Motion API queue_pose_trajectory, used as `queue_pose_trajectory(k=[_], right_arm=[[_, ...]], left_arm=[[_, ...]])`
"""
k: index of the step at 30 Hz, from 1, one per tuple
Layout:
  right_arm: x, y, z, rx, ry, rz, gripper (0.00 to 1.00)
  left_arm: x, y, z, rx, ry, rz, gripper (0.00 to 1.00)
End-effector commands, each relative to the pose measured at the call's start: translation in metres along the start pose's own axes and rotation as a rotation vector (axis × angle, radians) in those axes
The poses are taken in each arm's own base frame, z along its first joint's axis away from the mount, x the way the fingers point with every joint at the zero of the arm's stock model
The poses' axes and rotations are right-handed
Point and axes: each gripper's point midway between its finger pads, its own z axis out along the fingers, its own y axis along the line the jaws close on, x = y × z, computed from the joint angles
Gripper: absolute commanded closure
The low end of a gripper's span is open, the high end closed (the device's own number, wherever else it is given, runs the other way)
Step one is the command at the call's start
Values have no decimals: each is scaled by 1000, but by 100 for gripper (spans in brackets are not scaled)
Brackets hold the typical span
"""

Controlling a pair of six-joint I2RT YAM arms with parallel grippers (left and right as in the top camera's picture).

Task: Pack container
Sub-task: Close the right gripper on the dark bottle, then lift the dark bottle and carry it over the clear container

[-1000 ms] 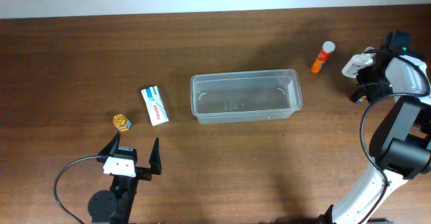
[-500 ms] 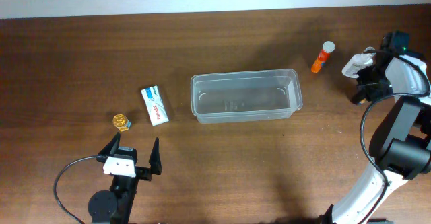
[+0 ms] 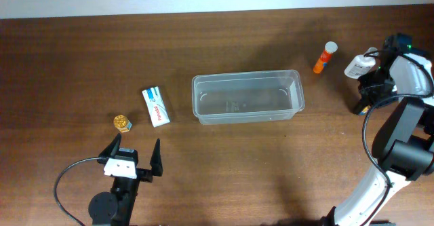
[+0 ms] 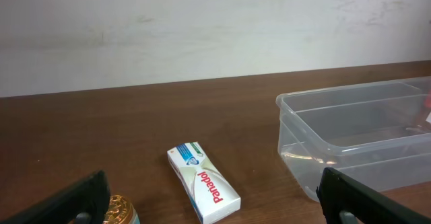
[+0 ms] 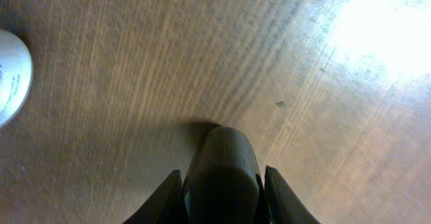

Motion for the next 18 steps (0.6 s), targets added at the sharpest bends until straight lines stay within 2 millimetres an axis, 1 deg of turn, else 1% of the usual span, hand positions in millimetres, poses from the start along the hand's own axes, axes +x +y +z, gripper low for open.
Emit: queue_pose_trajectory(k=[1, 6, 10, 15, 17, 18], right_arm=[[-9, 6, -22, -27, -29, -10, 73], [-9, 4, -58, -69, -44, -31, 73], [4, 9, -94, -176, -28, -101, 73], [31, 24, -147, -308, -76, -276, 74], [47, 32, -167, -345, -109, -353, 74], [58, 38, -178, -368, -127, -401, 74]], left_arm=[[0, -1, -1, 10, -1, 14, 0], [0, -1, -1, 10, -1, 14, 1], [0, -1, -1, 10, -2, 14, 1], [0, -1, -1, 10, -1, 14, 0], [0, -1, -1, 10, -1, 14, 1], [0, -1, -1, 10, -1, 14, 1]])
